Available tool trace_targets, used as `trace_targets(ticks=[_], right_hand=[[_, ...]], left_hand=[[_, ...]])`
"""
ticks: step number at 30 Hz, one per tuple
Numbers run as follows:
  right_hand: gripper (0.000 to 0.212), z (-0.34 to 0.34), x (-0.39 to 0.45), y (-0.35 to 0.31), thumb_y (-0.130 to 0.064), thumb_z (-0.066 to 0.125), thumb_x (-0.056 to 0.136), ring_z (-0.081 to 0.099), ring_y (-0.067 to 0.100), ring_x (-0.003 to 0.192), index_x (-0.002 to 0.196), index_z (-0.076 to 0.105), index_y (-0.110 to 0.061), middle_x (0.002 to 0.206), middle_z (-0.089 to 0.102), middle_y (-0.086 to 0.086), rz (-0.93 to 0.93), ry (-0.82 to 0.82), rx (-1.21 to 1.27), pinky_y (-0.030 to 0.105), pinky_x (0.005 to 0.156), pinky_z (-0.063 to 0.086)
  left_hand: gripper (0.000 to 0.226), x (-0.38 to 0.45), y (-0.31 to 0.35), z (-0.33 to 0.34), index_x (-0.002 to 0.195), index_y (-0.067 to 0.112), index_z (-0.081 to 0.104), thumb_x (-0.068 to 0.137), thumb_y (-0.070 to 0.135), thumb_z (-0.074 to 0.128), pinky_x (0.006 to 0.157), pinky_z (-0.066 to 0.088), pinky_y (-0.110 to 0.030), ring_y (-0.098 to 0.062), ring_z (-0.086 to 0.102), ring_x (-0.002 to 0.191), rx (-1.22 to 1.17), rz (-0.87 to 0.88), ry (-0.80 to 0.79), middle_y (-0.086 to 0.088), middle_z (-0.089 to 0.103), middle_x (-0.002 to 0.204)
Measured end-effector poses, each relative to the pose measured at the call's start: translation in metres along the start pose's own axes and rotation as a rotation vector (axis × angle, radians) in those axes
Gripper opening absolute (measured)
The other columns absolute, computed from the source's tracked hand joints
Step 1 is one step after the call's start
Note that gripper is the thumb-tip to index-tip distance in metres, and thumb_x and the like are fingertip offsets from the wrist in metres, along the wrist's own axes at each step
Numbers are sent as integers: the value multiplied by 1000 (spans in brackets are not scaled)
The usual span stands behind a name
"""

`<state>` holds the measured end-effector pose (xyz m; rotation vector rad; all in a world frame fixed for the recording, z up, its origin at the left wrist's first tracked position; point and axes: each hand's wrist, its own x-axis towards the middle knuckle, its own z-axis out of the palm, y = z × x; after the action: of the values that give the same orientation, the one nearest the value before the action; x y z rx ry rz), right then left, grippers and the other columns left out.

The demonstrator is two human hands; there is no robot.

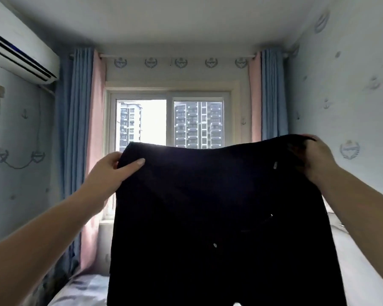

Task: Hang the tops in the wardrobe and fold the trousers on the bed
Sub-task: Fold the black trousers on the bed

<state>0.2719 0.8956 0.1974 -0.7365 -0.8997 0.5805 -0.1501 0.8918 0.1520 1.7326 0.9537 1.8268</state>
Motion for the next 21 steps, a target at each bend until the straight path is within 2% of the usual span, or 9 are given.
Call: trace_targets(ticks=[4, 7, 9, 11, 14, 16, 19, 21], right_hand=[[27, 40, 23, -48, -2, 43, 90, 63, 14, 74, 103, 61, -17, 85, 65, 4, -160, -10, -51, 26, 60, 50], [27, 63, 32, -58, -4, 43, 87, 63, 13, 74, 91, 64, -22, 84, 66, 2, -202, -19, -88, 25, 59, 45], [30, 78, 31, -43, -8, 43, 85, 62, 12, 70, 81, 65, -27, 76, 65, 0, -187, -17, -115, 24, 57, 44], [30, 91, 27, -16, -11, 44, 84, 59, 13, 66, 77, 66, -29, 68, 63, -3, -164, -18, -150, 24, 58, 44], [32, 112, 9, 49, -16, 45, 83, 54, 10, 58, 70, 70, -33, 51, 57, -11, -68, -49, -194, 22, 54, 41], [35, 130, -10, 105, -15, 44, 81, 51, 6, 48, 67, 71, -33, 43, 52, -14, 24, -112, -226, 19, 50, 40], [36, 156, -51, 189, -12, 44, 80, 47, 4, 41, 70, 73, -31, 42, 51, -12, 138, -213, -296, 17, 45, 37], [37, 177, -81, 248, -8, 42, 81, 44, 4, 41, 75, 73, -28, 43, 50, -10, 213, -276, -337, 17, 42, 36]], left_hand=[[56, 3, -5, 0, 86, 27, 71, 43, 58, 86, 64, 55, -29, -17, 73, 77, -129, -41, -29, 3, 76, 87], [74, -3, -25, -8, 85, 32, 73, 23, 69, 86, 69, 56, -37, -22, 73, 80, -135, -99, -57, -1, 76, 89], [78, -17, -46, -18, 85, 32, 73, 18, 68, 87, 73, 56, -41, -26, 73, 82, -101, -124, -81, -6, 75, 90], [75, -39, -73, -27, 90, 27, 73, 26, 61, 90, 73, 56, -41, -27, 73, 82, -70, -171, -102, -9, 75, 89], [40, -88, -117, -47, 88, 25, 74, 53, 40, 85, 62, 57, -34, -26, 73, 80, -103, -315, -121, -12, 74, 90], [30, -127, -150, -68, 90, 23, 74, 62, 35, 78, 63, 58, -32, -25, 72, 85, -109, -443, -105, -11, 74, 94], [32, -191, -198, -97, 100, 19, 72, 72, 35, 73, 66, 57, -31, -22, 71, 91, -127, -633, -16, -10, 73, 101], [40, -232, -229, -119, 103, 15, 70, 71, 39, 73, 63, 57, -30, -19, 72, 87, -131, -758, 96, -9, 74, 99]])
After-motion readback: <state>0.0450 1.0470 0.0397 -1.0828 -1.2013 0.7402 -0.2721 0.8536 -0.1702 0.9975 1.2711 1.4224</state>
